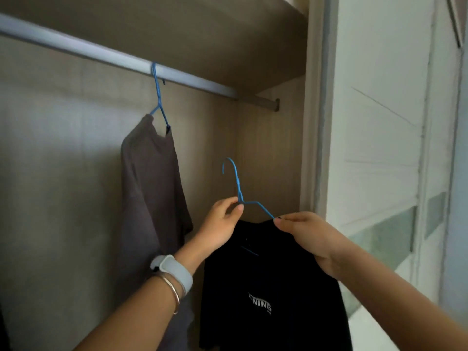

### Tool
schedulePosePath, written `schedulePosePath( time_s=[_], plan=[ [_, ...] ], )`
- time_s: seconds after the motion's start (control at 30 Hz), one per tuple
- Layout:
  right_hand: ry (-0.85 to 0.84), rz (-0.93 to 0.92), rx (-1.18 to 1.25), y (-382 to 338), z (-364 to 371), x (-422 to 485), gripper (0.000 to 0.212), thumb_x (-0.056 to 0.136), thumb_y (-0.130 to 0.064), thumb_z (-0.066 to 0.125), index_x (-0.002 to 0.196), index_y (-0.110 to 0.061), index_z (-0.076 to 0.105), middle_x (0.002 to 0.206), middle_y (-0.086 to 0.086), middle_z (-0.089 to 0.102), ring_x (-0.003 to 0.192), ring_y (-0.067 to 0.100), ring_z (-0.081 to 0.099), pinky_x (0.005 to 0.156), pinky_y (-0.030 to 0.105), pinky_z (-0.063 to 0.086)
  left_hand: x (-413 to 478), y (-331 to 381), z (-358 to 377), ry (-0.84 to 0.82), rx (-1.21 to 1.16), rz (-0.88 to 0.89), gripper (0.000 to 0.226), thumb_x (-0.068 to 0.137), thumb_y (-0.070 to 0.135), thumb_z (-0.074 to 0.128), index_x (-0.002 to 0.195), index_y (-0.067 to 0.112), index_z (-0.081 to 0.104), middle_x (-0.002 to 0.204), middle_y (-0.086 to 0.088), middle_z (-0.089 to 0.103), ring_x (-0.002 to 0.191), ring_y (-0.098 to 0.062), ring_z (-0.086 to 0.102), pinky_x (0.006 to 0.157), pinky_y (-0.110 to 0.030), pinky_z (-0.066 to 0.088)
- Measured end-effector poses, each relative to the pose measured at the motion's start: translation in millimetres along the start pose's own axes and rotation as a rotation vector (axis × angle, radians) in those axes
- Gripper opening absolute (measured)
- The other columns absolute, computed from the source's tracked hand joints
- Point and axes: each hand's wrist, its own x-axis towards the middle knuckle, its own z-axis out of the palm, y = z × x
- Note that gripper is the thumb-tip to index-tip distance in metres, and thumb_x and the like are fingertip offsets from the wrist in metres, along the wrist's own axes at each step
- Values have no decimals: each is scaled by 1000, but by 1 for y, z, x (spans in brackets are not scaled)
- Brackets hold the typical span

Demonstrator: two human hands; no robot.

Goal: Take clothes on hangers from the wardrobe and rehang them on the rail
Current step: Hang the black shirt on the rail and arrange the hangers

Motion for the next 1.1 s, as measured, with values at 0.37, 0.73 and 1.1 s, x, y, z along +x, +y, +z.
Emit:
schedulePosePath(
  time_s=[0.37, 0.73, 1.1],
  plan=[
    [103, -318, 134, -95, 51, 101, 32, 97, -10, 39, 77, -9, 64, 85, 17, 59, 78, 25, 55, 70, 33, 40, 104, 77, -47, 241, -566, -54, 38, 89, 5, 53, 125, -1, 45, 92, -11, 65, 80, -16, 60, 76, -23, 49],
    [216, -326, -117, -192, 45, 184, 30, 94, -16, 46, 65, -11, 48, 65, 5, 46, 53, 13, 41, 49, 21, 41, 110, 57, -88, 70, -205, 7, 37, 94, 34, 44, 127, 20, 50, 124, 1, 56, 116, -13, 51, 95, -24, 37],
    [144, -195, -271, -169, 48, 190, 31, 92, -16, 53, 111, 7, 62, 75, 11, 57, 60, 21, 52, 63, 30, 41, 37, 18, -62, -252, 129, 64, 66, 83, 37, 62, 140, 26, 30, 124, 18, 33, 120, 2, 34, 96, -9, 25]
  ],
)
